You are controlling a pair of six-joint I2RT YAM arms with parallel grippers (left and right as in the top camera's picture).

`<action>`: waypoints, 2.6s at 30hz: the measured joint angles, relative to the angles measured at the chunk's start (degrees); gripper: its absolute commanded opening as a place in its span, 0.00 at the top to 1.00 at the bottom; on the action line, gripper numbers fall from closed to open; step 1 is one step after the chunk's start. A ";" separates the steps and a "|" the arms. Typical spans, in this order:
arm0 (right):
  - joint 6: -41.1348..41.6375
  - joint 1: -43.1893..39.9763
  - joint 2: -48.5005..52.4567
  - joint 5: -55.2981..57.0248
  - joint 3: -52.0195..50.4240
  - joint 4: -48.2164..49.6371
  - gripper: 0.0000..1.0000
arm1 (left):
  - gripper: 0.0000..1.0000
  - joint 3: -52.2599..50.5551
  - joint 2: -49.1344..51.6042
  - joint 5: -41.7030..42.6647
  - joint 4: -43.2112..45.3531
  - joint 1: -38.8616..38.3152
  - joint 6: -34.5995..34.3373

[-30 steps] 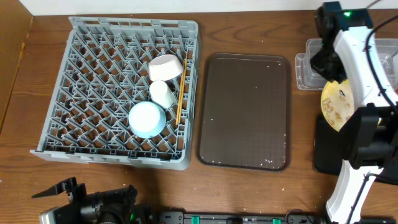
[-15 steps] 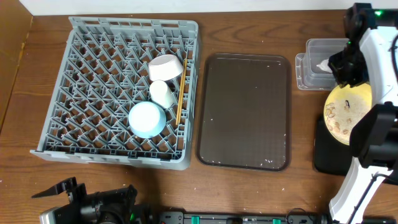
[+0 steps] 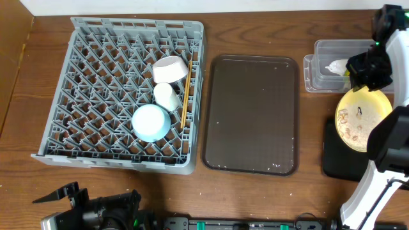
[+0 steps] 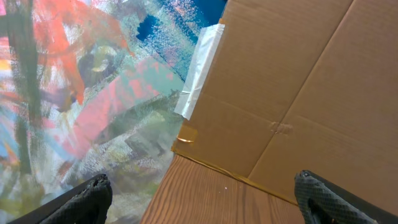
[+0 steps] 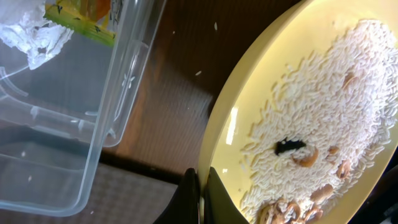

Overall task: Sort waste into correct bins and load items into the dishwasher
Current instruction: 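Carry the yellow plate right over the black waste bin, then tilt the yellow plate to dump the rice scraps into the bin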

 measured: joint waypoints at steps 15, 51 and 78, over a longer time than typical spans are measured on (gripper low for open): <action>-9.14 -7.04 0.00 -11.45 0.00 -3.54 0.99 | 0.05 0.00 0.00 0.00 0.00 0.00 -0.02; -29.14 -13.09 0.00 -32.54 0.00 -9.44 0.99 | 0.05 0.00 0.00 0.00 0.00 0.00 0.00; -41.35 -19.89 -1.09 -44.26 -11.72 -9.86 0.99 | 0.05 0.00 0.00 0.00 0.00 0.00 0.00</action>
